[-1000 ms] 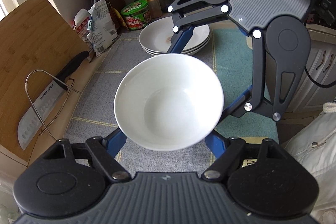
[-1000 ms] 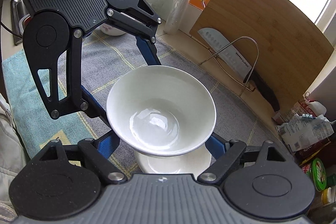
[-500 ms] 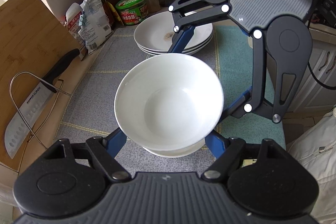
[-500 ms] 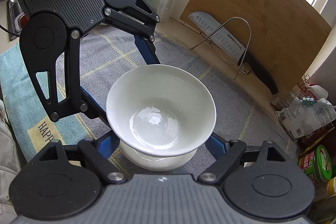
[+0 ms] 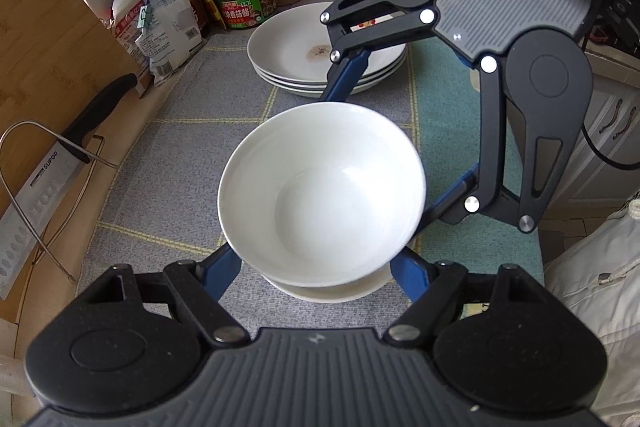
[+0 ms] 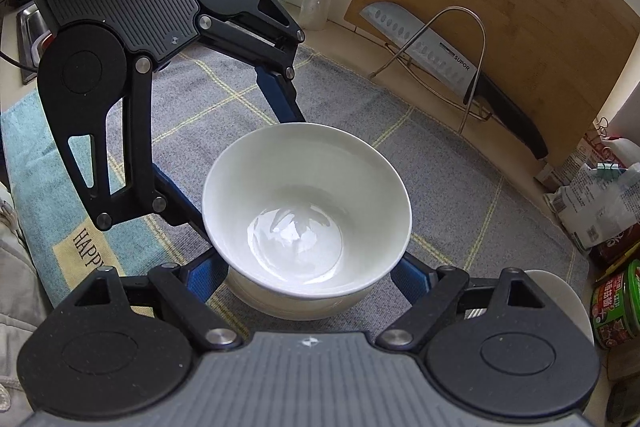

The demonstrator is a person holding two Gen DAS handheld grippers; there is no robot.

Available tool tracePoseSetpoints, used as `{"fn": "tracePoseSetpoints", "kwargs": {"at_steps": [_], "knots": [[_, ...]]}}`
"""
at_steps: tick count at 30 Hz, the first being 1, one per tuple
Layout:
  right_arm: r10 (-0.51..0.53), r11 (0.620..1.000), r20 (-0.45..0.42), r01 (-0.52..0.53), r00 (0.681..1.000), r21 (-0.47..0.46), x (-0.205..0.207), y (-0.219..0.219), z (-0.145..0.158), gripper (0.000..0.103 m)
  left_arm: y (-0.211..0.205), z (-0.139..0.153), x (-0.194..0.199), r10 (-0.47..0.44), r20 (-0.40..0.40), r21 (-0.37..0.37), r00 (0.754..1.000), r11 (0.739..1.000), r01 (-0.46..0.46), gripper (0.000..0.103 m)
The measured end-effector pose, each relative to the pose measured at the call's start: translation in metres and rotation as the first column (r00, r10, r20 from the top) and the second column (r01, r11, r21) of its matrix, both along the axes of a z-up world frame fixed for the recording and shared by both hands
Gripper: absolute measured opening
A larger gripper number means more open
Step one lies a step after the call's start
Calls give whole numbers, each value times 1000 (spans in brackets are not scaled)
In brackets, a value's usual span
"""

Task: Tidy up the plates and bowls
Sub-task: 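Lower the second bowl into the first bowl with both tools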

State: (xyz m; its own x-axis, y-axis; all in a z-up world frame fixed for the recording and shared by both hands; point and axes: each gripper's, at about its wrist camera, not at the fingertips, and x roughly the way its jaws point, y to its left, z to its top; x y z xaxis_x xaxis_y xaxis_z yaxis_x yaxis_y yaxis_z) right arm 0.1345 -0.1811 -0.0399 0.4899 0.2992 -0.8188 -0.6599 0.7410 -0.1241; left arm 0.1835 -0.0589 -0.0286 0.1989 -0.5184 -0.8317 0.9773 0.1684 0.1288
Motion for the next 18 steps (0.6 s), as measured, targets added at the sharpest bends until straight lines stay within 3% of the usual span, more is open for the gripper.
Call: {"fn": "tracePoseSetpoints", "kwargs": {"at_steps": [18], "knots": [[-24,999,-59,27,998,43,9,-1,-2,92,-1,2,9,-10,-40,5,999,1000,10,81]]}}
